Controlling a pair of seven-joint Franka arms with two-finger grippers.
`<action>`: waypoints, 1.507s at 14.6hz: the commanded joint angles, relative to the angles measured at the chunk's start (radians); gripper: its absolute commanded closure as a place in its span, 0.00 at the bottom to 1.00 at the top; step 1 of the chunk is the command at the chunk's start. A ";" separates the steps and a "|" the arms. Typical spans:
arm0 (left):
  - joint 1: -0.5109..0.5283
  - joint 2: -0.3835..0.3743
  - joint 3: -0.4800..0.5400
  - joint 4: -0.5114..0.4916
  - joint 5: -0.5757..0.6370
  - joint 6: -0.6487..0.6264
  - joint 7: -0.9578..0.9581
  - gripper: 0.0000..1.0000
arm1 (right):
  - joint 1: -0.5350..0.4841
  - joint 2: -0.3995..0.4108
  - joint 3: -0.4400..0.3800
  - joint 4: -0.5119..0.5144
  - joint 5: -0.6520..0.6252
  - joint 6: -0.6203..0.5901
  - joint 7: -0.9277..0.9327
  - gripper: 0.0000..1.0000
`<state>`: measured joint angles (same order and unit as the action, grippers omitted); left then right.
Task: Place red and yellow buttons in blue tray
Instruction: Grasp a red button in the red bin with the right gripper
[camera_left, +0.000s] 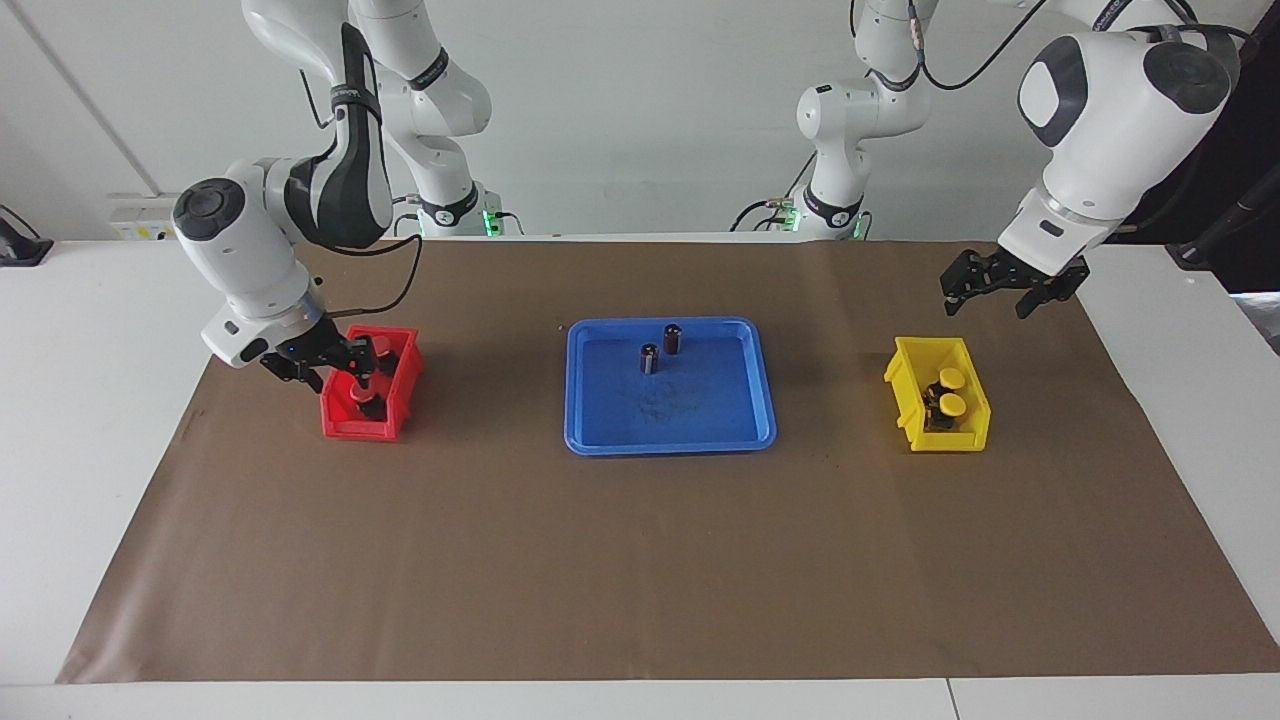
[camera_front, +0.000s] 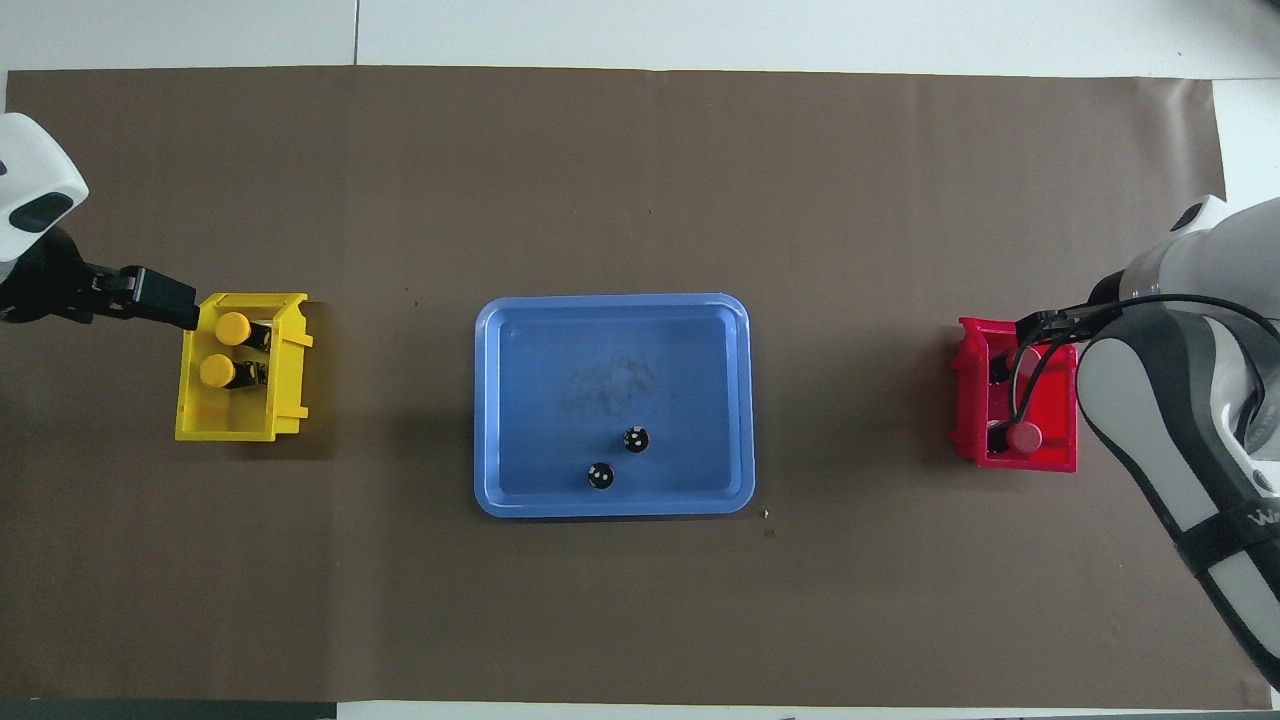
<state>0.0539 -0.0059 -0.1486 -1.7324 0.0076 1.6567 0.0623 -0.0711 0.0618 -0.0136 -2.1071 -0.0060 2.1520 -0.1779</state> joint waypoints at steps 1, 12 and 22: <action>-0.002 -0.043 0.006 -0.053 -0.009 0.031 0.001 0.00 | -0.004 -0.030 0.006 -0.085 0.011 0.075 -0.029 0.33; -0.003 -0.045 0.006 -0.053 -0.009 0.029 -0.001 0.00 | -0.007 -0.025 0.004 -0.126 0.011 0.120 -0.060 0.41; -0.009 -0.086 0.007 -0.151 -0.009 0.113 0.002 0.00 | -0.009 -0.023 0.004 -0.113 0.011 0.105 -0.089 0.82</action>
<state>0.0539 -0.0247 -0.1485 -1.7668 0.0076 1.6810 0.0623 -0.0704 0.0560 -0.0118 -2.2130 -0.0060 2.2525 -0.2308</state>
